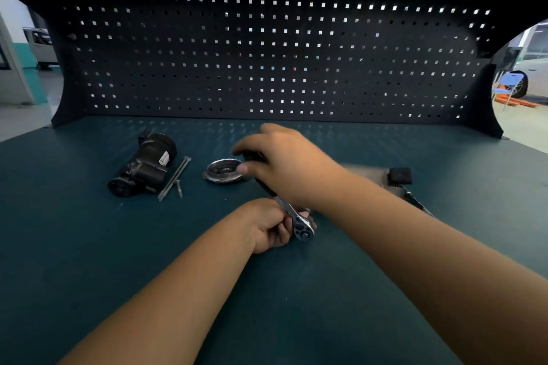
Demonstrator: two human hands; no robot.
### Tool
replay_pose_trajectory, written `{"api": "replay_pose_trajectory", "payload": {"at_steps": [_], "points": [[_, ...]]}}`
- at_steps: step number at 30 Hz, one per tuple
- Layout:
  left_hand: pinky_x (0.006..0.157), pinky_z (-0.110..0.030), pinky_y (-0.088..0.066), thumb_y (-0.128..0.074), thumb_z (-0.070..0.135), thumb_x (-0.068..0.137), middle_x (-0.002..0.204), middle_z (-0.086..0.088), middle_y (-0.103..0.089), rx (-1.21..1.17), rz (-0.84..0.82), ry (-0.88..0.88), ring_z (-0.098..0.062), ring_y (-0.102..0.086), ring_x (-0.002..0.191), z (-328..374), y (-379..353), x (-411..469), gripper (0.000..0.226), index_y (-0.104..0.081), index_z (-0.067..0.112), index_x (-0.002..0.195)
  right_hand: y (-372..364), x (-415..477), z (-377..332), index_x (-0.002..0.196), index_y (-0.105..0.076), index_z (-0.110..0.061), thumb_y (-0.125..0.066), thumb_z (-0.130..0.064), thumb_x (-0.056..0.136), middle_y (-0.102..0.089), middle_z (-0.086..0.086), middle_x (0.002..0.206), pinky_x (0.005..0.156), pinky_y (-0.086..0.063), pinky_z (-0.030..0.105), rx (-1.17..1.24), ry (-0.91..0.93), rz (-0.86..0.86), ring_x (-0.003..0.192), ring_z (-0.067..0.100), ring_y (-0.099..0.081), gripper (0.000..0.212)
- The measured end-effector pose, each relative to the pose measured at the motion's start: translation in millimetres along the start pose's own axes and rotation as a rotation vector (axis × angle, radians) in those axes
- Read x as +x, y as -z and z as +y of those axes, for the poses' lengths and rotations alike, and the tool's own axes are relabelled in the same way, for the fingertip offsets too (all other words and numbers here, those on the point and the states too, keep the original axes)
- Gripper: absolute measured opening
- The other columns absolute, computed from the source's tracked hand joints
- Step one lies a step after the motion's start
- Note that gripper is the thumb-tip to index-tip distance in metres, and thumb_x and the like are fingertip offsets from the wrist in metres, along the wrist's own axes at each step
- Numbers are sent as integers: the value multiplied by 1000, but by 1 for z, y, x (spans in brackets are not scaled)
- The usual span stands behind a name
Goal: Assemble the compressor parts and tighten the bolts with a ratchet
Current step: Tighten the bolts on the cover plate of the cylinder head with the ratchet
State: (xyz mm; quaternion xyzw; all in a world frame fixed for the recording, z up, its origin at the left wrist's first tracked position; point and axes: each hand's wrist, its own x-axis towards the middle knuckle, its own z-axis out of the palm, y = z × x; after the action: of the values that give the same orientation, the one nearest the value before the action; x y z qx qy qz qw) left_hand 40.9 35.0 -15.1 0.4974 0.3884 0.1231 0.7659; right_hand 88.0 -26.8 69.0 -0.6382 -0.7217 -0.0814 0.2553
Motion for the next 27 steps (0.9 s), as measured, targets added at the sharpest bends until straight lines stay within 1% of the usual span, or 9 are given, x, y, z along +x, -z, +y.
{"api": "replay_pose_trajectory", "payload": {"at_steps": [2, 5, 8, 10, 12, 15, 18, 23, 27], "points": [[29, -5, -24, -31, -4, 94, 46, 0, -59, 1, -9, 14, 1, -35, 26, 0, 1, 2, 36, -54, 9, 69, 1, -3, 3, 123, -59, -23, -56, -33, 92, -53, 0, 106, 90, -42, 34, 12, -9, 18, 107, 20, -52, 33], [27, -7, -25, -40, -1, 94, 69, -2, -57, -9, -23, 60, 1, -36, 26, 0, 2, 5, 23, -54, 6, 78, 26, -25, 26, 104, -67, -20, -62, -28, 88, -65, -3, 94, 79, -42, 22, 92, -82, 186, 90, 15, -59, 19], [28, -5, -24, -47, 1, 93, 57, 3, -50, -19, -39, 45, 1, -36, 26, 0, 1, 4, 23, -55, 7, 73, 51, -65, 58, 81, -65, -22, -67, -26, 82, -61, -12, 71, 61, -38, 15, 116, -212, 279, 67, 8, -55, 5], [29, -5, -25, -47, 1, 93, 49, 4, -49, -25, -52, 44, 1, -36, 27, 0, 2, 4, 24, -56, 8, 72, 54, -96, 75, 77, -64, -19, -70, -22, 79, -58, -7, 64, 51, -36, 16, 125, -316, 272, 58, 6, -52, 7], [28, -5, -25, -45, 0, 94, 46, 3, -51, -14, -58, 59, 1, -36, 26, 1, 1, 4, 24, -55, 7, 73, 48, -123, 84, 74, -62, -18, -73, -20, 77, -53, -2, 59, 47, -34, 16, 155, -392, 247, 52, 5, -48, 12], [28, -6, -26, -42, 0, 95, 54, -1, -53, 12, -56, 67, 1, -36, 25, 1, 0, 3, 23, -53, 5, 75, 36, -149, 86, 70, -57, -19, -75, -24, 73, -58, 2, 62, 55, -39, 25, 177, -447, 185, 56, 12, -49, 19], [28, -6, -27, -42, 0, 95, 68, -3, -52, 16, -51, 69, 1, -35, 25, 0, -1, 3, 23, -54, 3, 76, 24, -163, 89, 70, -57, -21, -76, -25, 73, -60, 1, 63, 59, -40, 26, 127, -513, 127, 63, 15, -55, 20], [27, -7, -27, -44, 0, 95, 57, -6, -62, 11, -53, 90, 1, -36, 25, 0, 0, 4, 25, -56, 1, 72, 8, -174, 91, 69, -55, -25, -77, -30, 73, -56, -4, 71, 61, -37, 13, 44, -579, -40, 69, 4, -52, 23], [27, -7, -27, -46, 1, 94, 59, -6, -62, 13, -43, 90, 0, -37, 26, 0, 1, 6, 24, -56, 1, 72, 20, -161, 91, 73, -57, -25, -75, -33, 76, -55, -7, 74, 60, -37, 13, -30, -592, -165, 70, 2, -50, 19]]}}
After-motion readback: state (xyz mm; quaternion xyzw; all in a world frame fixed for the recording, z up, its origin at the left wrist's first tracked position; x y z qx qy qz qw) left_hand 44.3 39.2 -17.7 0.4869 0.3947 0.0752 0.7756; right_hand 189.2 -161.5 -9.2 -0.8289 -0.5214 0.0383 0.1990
